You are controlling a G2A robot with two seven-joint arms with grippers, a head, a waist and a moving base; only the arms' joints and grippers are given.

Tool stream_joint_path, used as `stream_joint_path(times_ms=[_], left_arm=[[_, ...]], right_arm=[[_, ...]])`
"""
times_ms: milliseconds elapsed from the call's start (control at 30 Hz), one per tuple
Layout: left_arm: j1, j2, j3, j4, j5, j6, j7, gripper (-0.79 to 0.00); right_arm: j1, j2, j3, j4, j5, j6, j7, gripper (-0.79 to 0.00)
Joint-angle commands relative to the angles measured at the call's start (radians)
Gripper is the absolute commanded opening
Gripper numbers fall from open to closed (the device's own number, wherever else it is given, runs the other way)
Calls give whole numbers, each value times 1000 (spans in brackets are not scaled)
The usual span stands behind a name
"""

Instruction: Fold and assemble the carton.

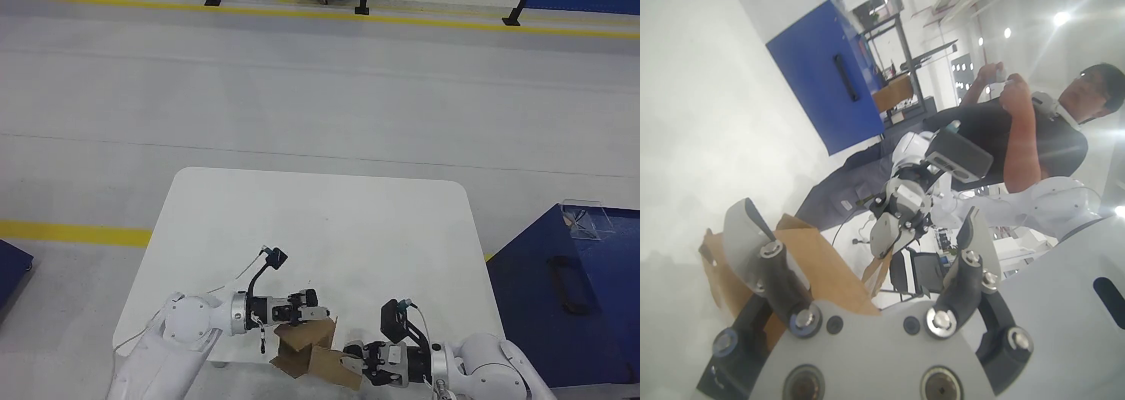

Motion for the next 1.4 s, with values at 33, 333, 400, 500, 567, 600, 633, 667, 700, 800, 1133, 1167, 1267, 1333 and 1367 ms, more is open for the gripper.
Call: stream_joint_path(times_ms=[33,333,400,500,567,600,633,667,700,800,1133,1167,1267,1333,1367], left_arm=[[-14,-1,28,21,48,23,-7,0],[4,4,-20,-21,-22,-82,121,0],[4,4,-20,-21,-22,-82,121,0],[4,4,-20,-21,-22,-82,121,0],[23,6,-47,-34,-70,-87,178,0],[41,9,-69,-49,-91,-105,191,0],[60,15,-95,-64,-93,-113,194,0],[78,23,-127,-79,-80,-109,194,0],[96,31,-158,-101,-55,-99,189,0],[157,55,-243,-206,111,-50,164,0],[342,95,-382,-496,625,169,189,0],[346,96,-375,-501,640,178,186,0],[335,96,-335,-493,647,174,166,0],[311,95,-302,-466,648,183,147,0],[294,94,-282,-453,662,192,141,0]], right_arm=[[0,3,-2,-6,2,4,-4,-785],[-1,7,-4,-8,36,15,-10,-785],[-1,7,-4,-8,36,15,-10,-785],[-1,7,-4,-8,39,19,-17,-785],[5,5,-1,2,69,48,-60,-785],[8,5,2,9,78,62,-73,-785],[12,5,3,15,89,79,-79,-785],[18,6,3,20,106,94,-81,-785],[23,6,3,29,129,109,-81,-785],[50,8,6,57,196,149,-58,-785],[113,11,-13,99,270,195,-9,-785],[118,11,-18,100,270,200,-8,-785],[135,10,-40,106,272,211,5,-785],[149,9,-56,113,277,212,12,-785],[156,8,-64,117,275,214,14,-785]])
